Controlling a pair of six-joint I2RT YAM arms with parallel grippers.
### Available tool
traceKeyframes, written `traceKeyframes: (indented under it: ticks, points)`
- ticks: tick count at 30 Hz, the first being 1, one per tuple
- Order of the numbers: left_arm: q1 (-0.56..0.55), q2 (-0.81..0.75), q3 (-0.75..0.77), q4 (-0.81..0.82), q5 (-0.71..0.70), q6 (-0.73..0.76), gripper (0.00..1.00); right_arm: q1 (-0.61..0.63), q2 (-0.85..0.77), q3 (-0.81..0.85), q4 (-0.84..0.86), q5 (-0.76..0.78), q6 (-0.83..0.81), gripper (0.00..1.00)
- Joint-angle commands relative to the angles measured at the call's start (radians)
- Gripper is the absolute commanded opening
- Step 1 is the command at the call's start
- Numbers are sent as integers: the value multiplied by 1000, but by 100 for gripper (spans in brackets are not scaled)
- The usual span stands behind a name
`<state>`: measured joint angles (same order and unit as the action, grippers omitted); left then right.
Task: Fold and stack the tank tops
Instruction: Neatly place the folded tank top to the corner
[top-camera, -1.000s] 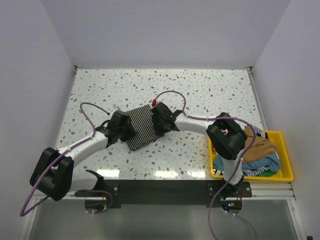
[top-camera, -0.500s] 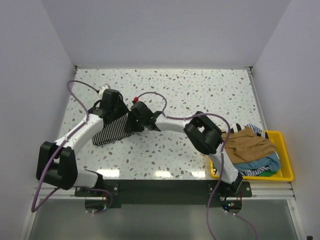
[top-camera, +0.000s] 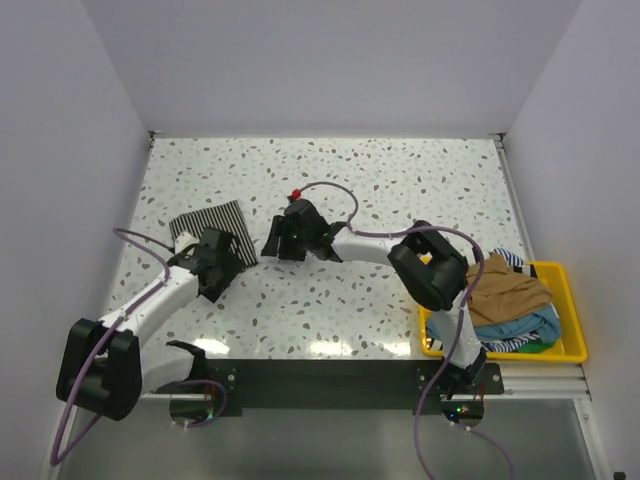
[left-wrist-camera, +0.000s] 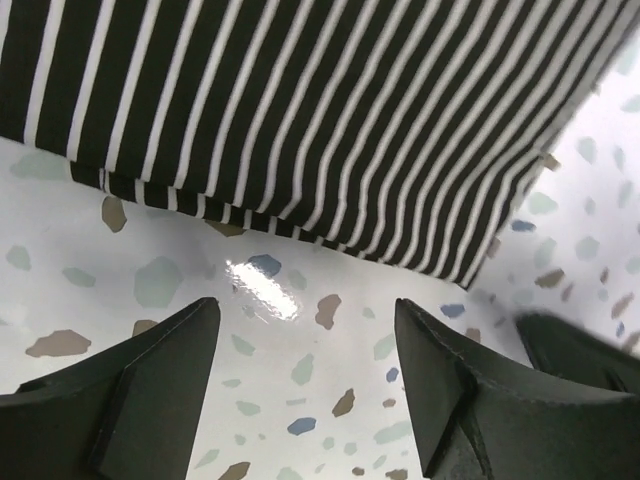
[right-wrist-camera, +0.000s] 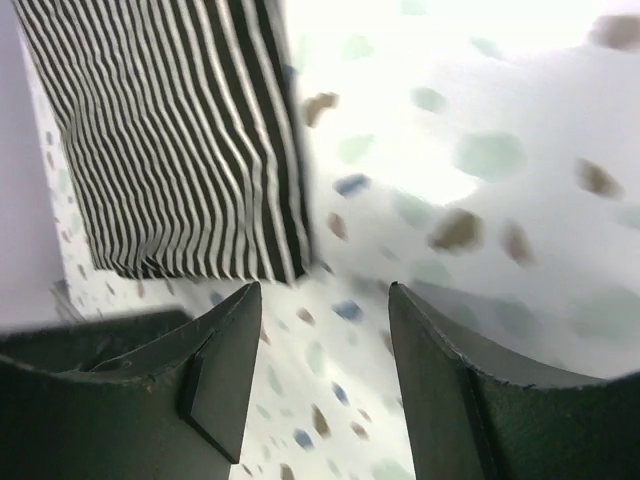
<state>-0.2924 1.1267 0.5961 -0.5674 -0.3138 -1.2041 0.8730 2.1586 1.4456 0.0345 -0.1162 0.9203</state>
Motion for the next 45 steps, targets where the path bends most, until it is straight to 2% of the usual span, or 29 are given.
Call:
traceKeyframes:
  ticks: [1, 8, 12, 15, 17, 19, 26, 27, 30, 36, 39, 41, 45]
  points:
    - [2, 94, 33, 9, -50, -164, 77, -43, -196, -92, -11, 87, -54, 58]
    - [50, 278, 148, 58, -128, -167, 77, -55, -445, -303, -7, 141, -115, 58]
    - [130, 369, 183, 64, -143, -131, 77, -57, -555, -434, 2, 165, -133, 57]
    - [177, 412, 223, 63, -143, -54, 73, -55, -620, -497, 5, 167, -141, 57]
    - [199, 452, 264, 64, -140, 43, 65, -55, -655, -519, 2, 167, -143, 57]
    - [216, 461, 275, 60, -163, 96, 64, -55, -672, -540, 7, 167, -147, 56]
    - [272, 446, 281, 343, -228, 405, 64, -55, -677, -559, 28, 158, -164, 55]
    - [272, 476, 294, 368, -240, 485, 65, -57, -674, -562, 30, 155, -166, 55]
    - [276, 591, 427, 377, -290, 593, 65, -55, -666, -570, 48, 135, -166, 55]
    - [292, 792, 632, 367, -303, 701, 61, -55, -668, -568, 47, 118, -179, 54]
    - [338, 843, 694, 380, -281, 742, 58, -55, -683, -568, 35, 124, -198, 54]
    - [345, 837, 699, 377, -257, 750, 57, -55, -686, -571, 33, 125, -207, 54]
    - [343, 710, 628, 386, -187, 695, 57, -57, -692, -559, 15, 118, -215, 54]
